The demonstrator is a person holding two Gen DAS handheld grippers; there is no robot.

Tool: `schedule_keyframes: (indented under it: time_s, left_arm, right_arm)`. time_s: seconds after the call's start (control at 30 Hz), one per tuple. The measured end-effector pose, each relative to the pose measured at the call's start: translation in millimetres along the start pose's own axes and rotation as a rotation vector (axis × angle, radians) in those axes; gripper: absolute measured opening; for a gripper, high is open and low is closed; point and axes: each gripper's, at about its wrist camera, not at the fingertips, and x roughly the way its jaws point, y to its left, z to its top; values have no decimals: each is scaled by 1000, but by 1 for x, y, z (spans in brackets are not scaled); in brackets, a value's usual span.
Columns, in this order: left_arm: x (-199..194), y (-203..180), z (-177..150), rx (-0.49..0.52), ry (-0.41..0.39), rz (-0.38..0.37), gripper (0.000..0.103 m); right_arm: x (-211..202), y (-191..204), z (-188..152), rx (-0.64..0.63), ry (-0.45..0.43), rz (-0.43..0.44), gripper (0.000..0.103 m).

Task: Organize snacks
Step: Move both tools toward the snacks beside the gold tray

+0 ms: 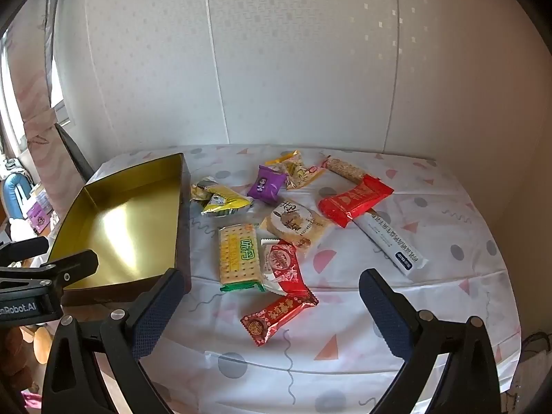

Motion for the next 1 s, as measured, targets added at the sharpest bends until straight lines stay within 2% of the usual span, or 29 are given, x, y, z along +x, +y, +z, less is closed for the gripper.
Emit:
schedule_keyframes:
  time_s: [0.17,1.0]
  left_arm:
    - [-2,0,-1,1,-15,-2,101]
    - [5,-7,0,3,6,-9,101]
  right_arm:
    - [0,-1,0,2,-1,1,103]
    - [2,-13,-1,27,1,-7,103]
